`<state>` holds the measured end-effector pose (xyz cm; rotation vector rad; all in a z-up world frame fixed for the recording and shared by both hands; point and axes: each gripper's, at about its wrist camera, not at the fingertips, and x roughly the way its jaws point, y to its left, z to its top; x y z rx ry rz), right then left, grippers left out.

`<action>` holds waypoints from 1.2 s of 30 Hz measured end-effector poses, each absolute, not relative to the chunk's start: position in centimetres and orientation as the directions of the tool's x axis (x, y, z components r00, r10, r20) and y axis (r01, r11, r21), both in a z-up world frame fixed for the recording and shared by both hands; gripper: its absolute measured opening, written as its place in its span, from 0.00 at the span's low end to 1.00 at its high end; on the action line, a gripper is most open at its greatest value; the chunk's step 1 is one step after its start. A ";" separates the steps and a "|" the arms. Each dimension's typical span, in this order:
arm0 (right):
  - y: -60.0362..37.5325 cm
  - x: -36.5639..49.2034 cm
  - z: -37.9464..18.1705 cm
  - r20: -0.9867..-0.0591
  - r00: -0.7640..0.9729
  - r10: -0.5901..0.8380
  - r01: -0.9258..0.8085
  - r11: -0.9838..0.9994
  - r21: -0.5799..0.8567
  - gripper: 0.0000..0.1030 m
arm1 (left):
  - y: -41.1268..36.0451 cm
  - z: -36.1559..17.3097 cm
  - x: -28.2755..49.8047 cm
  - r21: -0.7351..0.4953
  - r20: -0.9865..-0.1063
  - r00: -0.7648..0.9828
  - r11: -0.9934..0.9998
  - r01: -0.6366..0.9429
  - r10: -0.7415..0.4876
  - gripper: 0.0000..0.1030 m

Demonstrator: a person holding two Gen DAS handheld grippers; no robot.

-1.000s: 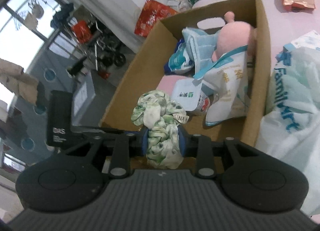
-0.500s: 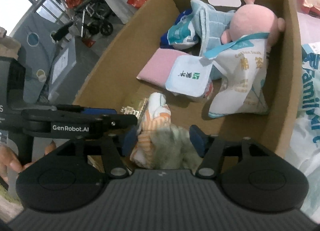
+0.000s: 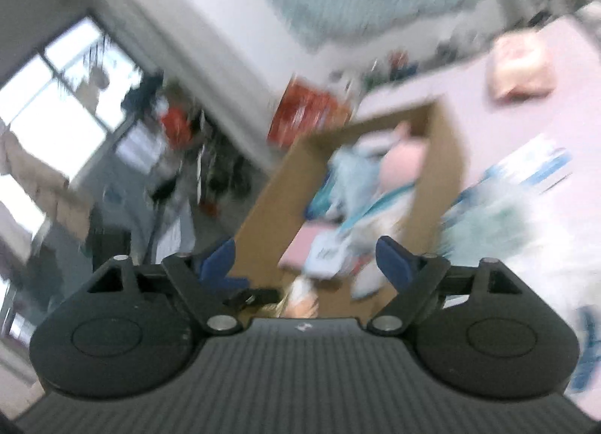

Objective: Organize soft objects
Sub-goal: 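Move the left tool to the blue-white bandage box and close on it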

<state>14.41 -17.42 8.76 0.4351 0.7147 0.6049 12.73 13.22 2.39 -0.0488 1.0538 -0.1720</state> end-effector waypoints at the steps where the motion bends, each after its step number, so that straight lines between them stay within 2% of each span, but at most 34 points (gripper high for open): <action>1: -19.4 13.9 9.2 -0.457 0.639 0.619 -0.339 0.760 0.555 0.83 | 12.4 2.9 12.9 -0.106 -0.857 0.489 0.984 0.140 -0.162 0.85; 4: -24.3 13.5 9.6 -0.446 0.715 0.538 -0.271 0.802 0.533 0.84 | 9.2 4.9 13.8 -0.042 -0.834 0.531 0.976 0.213 -0.151 0.89; 7: -29.0 14.3 8.8 -0.475 0.754 0.454 -0.167 0.832 0.529 0.84 | 5.1 6.6 15.1 0.029 -0.800 0.580 0.955 0.296 -0.156 0.94; 11: -33.4 16.4 6.1 -0.493 0.745 0.449 -0.069 0.787 0.613 0.84 | -1.6 7.1 18.4 0.130 -0.780 0.605 0.904 0.407 -0.160 0.96; 14: -35.0 18.0 3.9 -0.487 0.748 0.451 -0.041 0.764 0.644 0.84 | -7.0 5.6 21.7 0.202 -0.798 0.579 0.831 0.518 -0.167 0.97; 19: -35.6 20.3 0.6 -0.490 0.748 0.448 -0.019 0.752 0.659 0.84 | -14.7 0.2 27.3 0.289 -0.870 0.480 0.671 0.683 -0.114 0.97; 26: -37.4 22.0 -3.1 -0.515 0.723 0.460 -0.005 0.749 0.662 0.84 | -18.3 -6.8 32.4 0.245 -0.944 0.328 0.569 0.785 -0.046 0.97; 32: -37.8 22.4 -5.0 -0.501 0.707 0.500 -0.026 0.725 0.688 0.84 | -19.1 -9.8 34.8 0.232 -0.961 0.275 0.571 0.787 0.011 0.97; 36: -37.3 22.6 -5.7 -0.486 0.698 0.526 -0.046 0.711 0.702 0.84 | -19.6 -10.9 35.7 0.227 -0.967 0.251 0.581 0.782 0.041 0.91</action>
